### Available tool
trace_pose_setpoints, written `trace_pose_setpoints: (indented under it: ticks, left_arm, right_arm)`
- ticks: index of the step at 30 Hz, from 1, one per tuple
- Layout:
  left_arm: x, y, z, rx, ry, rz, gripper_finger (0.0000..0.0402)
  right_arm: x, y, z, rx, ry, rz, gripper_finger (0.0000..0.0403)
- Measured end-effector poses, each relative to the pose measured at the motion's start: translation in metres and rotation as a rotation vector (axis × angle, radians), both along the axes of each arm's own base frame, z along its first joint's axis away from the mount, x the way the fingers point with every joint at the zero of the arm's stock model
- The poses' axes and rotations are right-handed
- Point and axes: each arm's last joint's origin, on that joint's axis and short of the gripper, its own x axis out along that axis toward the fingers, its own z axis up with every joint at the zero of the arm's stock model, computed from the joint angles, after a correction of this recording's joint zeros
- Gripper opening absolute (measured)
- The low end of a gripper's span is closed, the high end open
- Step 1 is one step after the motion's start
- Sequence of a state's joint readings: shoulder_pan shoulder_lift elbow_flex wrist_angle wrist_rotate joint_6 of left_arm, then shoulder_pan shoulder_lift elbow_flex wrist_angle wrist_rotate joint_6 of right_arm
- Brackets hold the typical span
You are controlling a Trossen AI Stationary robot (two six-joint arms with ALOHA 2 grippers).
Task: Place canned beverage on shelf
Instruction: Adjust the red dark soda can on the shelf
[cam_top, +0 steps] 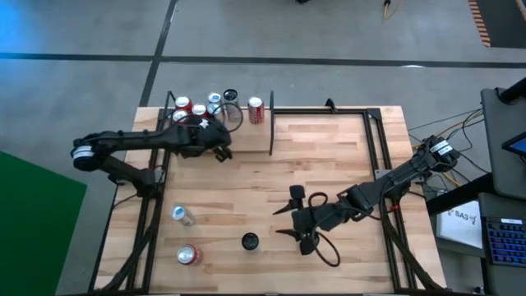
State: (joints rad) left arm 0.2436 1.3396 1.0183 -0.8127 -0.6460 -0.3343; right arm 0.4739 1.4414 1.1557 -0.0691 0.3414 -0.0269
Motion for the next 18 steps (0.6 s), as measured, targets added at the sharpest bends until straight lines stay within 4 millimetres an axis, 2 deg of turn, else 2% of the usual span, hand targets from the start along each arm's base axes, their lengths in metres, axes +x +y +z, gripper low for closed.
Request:
trace_pose_setpoints:
  ticks: [18]
  left_arm:
    - [0.007, 0.016, -0.019, 0.029, 0.100, 0.053, 0.0000]
  right_arm:
    - [0.001, -0.002, 0.000, 0.000, 0.000, -0.007, 0.0219]
